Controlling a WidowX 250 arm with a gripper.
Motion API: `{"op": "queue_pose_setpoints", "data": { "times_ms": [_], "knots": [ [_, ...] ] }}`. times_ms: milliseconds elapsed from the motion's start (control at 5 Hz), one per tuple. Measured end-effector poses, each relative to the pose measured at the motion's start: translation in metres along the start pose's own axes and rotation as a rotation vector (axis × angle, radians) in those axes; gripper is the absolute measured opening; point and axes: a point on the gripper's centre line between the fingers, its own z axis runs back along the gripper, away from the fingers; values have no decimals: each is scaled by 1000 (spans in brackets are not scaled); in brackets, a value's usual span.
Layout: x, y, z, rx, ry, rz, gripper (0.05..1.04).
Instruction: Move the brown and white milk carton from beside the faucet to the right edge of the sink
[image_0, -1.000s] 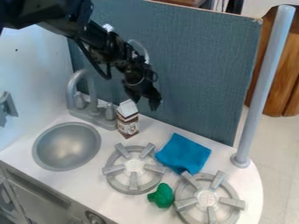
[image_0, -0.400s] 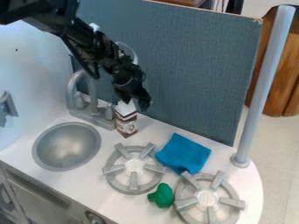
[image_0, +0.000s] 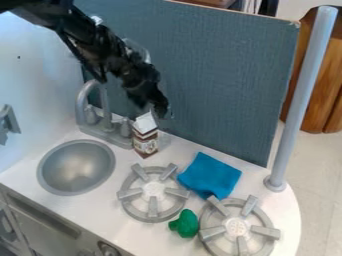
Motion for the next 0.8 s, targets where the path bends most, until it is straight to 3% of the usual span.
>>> {"op": "queue_pose_setpoints", "data": {
  "times_ms": [200, 400, 600, 800],
  "knots": [
    [-2, 3, 5, -34, -11, 25, 1001],
    [-1, 7, 7, -30, -2, 45, 1001],
    [15, 17, 13, 17, -20, 22, 1001],
    [11, 26, 9, 61, 13, -7, 1001]
  ]
}}
